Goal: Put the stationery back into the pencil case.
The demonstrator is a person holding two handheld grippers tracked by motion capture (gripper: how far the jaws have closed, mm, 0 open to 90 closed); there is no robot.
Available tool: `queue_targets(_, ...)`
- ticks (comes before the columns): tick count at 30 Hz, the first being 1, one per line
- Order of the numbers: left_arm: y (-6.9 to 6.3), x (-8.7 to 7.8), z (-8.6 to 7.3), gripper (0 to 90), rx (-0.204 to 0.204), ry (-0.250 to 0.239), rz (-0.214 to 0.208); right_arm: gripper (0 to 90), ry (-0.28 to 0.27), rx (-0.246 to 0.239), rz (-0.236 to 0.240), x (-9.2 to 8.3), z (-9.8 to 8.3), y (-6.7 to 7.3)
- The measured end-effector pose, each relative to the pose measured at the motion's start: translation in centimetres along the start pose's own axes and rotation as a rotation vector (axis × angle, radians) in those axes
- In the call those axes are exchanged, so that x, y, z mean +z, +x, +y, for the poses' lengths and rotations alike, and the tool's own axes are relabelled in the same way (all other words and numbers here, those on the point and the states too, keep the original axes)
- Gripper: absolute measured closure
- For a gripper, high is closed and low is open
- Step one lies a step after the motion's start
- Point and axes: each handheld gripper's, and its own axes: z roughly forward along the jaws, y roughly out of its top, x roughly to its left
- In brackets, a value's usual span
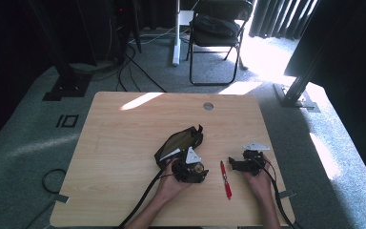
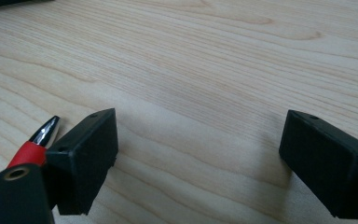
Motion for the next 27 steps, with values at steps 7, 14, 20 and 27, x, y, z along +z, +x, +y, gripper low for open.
queue_targets(7, 0.0, 0.6, -0.5, 39.0, -0.003, 0.025, 0.003, 11.3, 0.000, 0.000, 0.000, 0.0, 0.0, 0.0)
queue_targets(14, 0.4, 0.8, -1.0, 36.9, -0.029, 0.044, 0.005, 11.3, 0.000, 0.000, 0.000, 0.0, 0.0, 0.0)
queue_targets(20, 0.3, 1.2, -1.0, 33.1, -0.033, 0.061, -0.011, 11.3, 0.000, 0.000, 0.000, 0.0, 0.0, 0.0)
queue_targets(27, 0.2, 1.6, -1.1, 33.2, -0.030, 0.071, -0.023, 11.3, 0.000, 0.000, 0.000, 0.0, 0.0, 0.0)
